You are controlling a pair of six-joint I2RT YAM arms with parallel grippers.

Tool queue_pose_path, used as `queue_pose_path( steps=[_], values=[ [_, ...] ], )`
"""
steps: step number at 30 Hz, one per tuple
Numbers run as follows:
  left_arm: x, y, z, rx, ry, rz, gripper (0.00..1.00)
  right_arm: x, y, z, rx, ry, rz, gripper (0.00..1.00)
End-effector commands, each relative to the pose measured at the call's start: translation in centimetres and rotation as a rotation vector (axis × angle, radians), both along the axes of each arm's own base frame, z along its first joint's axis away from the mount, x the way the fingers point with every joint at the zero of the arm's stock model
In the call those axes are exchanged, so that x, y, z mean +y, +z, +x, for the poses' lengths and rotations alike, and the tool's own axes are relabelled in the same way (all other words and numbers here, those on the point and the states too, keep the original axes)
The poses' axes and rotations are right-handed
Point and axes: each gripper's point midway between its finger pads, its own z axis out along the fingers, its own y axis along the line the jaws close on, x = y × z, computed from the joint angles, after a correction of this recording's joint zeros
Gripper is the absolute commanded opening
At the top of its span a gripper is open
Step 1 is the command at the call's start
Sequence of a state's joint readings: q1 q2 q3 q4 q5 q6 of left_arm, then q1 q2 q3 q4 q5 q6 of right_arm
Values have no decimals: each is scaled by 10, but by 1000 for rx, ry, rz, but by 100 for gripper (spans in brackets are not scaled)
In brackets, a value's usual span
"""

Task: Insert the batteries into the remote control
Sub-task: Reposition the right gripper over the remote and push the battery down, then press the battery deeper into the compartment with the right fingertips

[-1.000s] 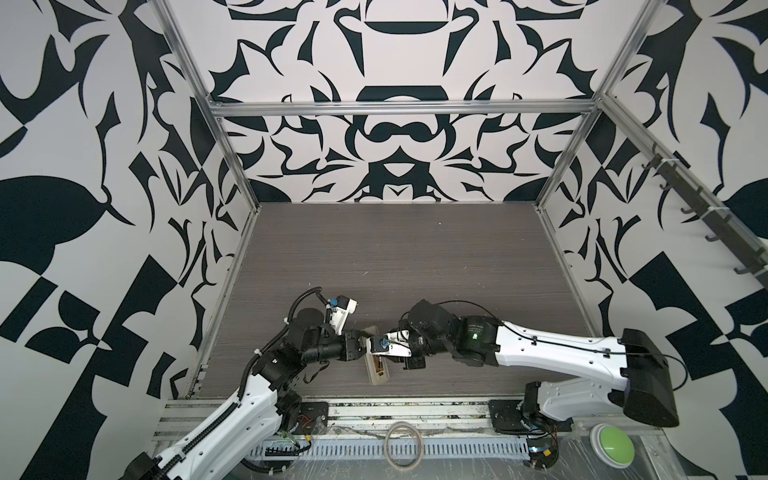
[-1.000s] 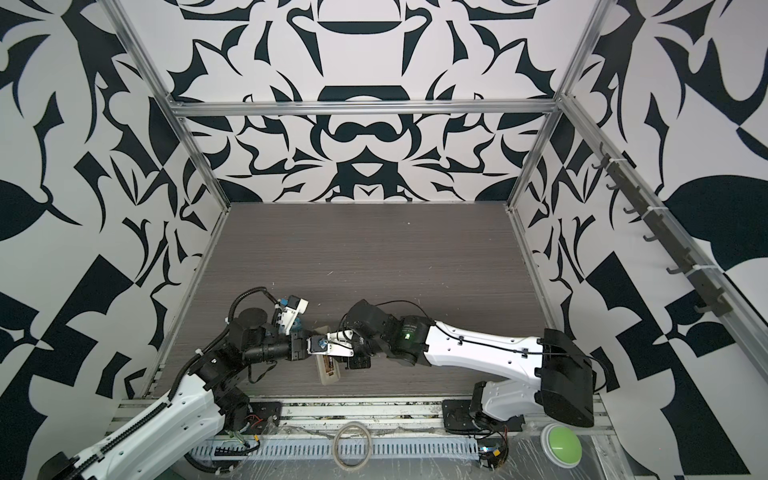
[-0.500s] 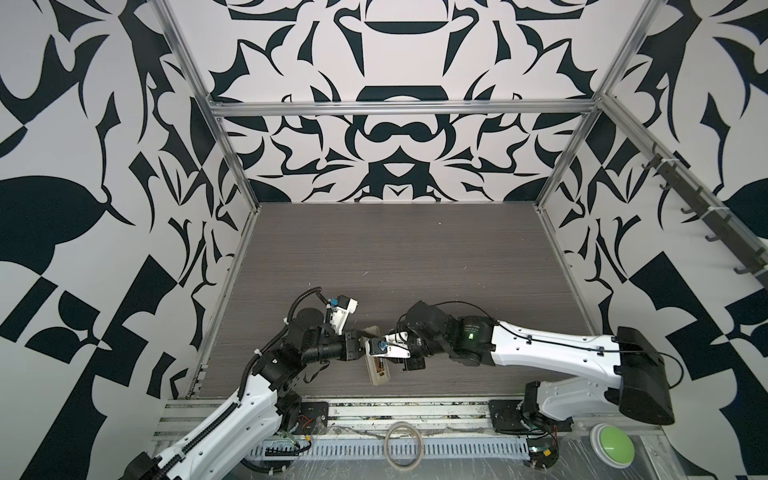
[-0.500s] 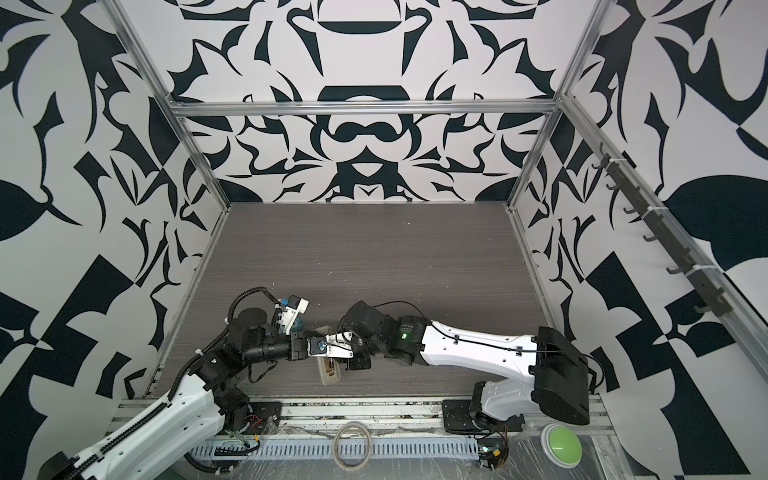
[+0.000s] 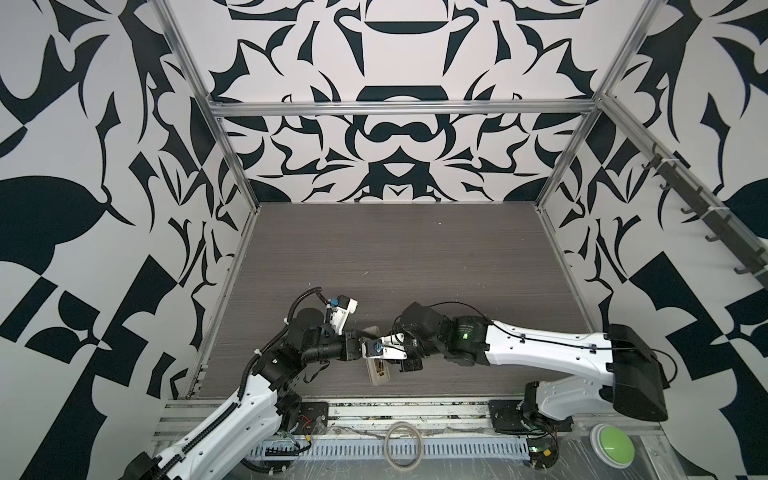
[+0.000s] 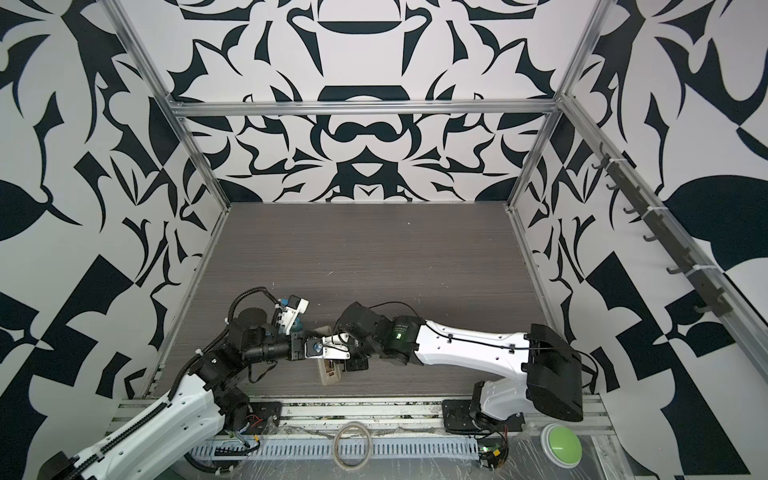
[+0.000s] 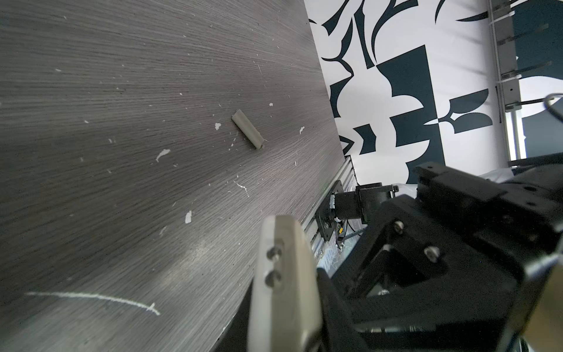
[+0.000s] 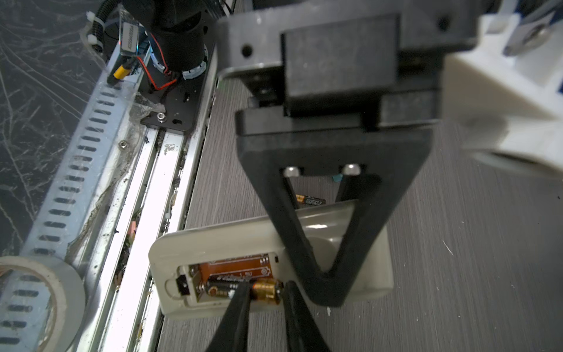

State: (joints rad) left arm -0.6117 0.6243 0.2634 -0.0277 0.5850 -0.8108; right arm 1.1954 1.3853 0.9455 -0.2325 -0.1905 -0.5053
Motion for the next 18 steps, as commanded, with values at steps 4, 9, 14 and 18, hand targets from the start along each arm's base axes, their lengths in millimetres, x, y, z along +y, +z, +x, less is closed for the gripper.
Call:
queue_pose_path(
  steps=[4,9,14,18],
  values=[
    [-4,15,1,-40,-16,-33,0,7,16,3,-36,4,22,23],
    [-4,15,1,-39,-16,-34,0,7,12,3,-36,5,3,20],
    [-4,17,1,-43,-16,-36,0,6,5,2,-40,9,-28,20],
    [-4,16,1,-43,-16,-36,0,6,-1,0,-32,16,-61,20]
  ],
)
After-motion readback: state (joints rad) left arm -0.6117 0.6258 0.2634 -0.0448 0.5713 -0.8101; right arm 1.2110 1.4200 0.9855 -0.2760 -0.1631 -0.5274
